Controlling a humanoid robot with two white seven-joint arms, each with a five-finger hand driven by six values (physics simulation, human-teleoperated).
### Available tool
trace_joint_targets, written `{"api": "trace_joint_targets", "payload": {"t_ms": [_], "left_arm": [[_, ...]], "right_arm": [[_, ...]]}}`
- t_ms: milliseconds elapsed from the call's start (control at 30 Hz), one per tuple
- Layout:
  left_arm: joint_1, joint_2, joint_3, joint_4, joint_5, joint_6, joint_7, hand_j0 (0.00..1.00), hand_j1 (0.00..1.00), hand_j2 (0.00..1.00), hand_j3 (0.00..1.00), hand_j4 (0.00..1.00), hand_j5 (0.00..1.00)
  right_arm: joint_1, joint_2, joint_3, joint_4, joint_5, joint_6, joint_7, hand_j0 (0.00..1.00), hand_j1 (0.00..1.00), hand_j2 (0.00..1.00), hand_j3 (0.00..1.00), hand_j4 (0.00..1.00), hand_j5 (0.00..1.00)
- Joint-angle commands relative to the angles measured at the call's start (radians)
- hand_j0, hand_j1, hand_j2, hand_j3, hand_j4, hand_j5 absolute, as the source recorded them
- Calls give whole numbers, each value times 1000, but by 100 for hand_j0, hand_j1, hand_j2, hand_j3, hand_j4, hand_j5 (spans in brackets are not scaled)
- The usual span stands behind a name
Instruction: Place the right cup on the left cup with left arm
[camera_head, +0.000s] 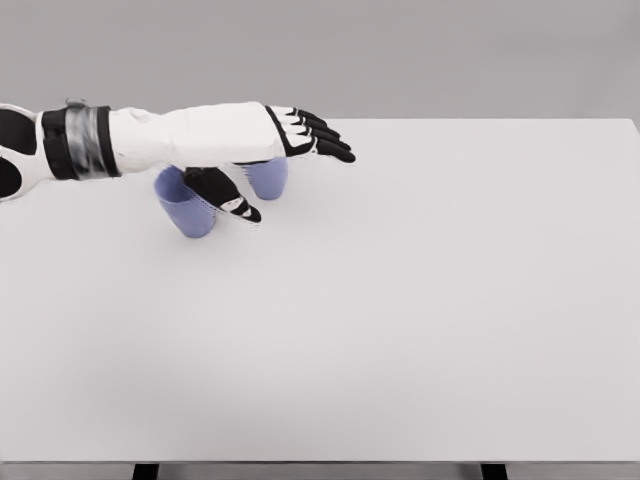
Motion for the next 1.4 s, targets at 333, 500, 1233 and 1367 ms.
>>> {"api": "trace_joint_targets", "payload": {"t_ms": [333,500,1233,1367], "left_arm": [[-95,-227,-66,331,109,170,-323,100,100,100,100,100,100],[-170,-250,-182,288,197,205,-334,100,100,100,100,100,100],[-193,-236,-185,440,19,243,-266,100,100,100,100,100,100],[-175,-247,-184,493,17,240,-264,100,100,100,100,100,100]], "right_arm": [[0,0,0,0,1,-1,0,100,100,100,100,100,100],[0,0,0,0,1,-1,0,100,100,100,100,100,100],[0,0,0,0,1,-1,0,100,100,100,100,100,100],[0,0,0,0,1,-1,0,100,100,100,100,100,100]]}}
